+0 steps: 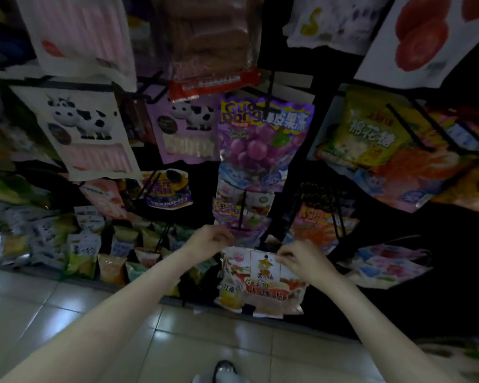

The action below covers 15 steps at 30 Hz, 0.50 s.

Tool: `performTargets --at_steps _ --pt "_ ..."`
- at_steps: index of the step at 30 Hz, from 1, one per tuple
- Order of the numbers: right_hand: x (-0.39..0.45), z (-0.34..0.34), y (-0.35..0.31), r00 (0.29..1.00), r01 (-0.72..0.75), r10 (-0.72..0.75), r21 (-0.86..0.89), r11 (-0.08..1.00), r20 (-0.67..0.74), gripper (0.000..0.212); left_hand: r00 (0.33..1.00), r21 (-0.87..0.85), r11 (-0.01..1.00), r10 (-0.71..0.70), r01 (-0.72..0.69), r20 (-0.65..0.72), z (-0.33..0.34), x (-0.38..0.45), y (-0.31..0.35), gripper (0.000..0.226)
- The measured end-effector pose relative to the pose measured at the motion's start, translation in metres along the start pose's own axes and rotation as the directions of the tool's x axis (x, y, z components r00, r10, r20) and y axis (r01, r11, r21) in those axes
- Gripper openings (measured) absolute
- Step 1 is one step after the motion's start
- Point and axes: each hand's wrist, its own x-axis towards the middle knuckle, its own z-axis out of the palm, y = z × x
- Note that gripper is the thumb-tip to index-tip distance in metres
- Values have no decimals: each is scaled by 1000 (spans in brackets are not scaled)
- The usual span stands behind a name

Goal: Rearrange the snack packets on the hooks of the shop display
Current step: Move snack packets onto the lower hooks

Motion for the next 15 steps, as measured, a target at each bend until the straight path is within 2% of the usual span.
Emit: performTargets --at_steps 4,5,7,10,13,15 --pt "5 10 16 1000 -8 8 8 1000 2 25 957 -40 998 34 -48 -288 -1 16 12 16" --pt "6 11 20 1000 -22 22 11 1000 1 25 948 -3 999 45 -49 -314 -1 23 15 18" --pt "10 9 29 999 -43 43 28 999 -19 24 959 151 987 89 -49 -268 -2 39 17 31" --pt "21 2 37 997 -55 56 32 998 -56 22 988 358 930 122 -80 -97 -1 72 17 44" --pt "32 1 42 997 -32 34 22 999 -63 28 999 510 860 -12 -5 30 4 108 9 57" --pt "40 6 47 998 -11 14 38 999 -59 28 998 648 761 -51 20 29 5 129 1 67"
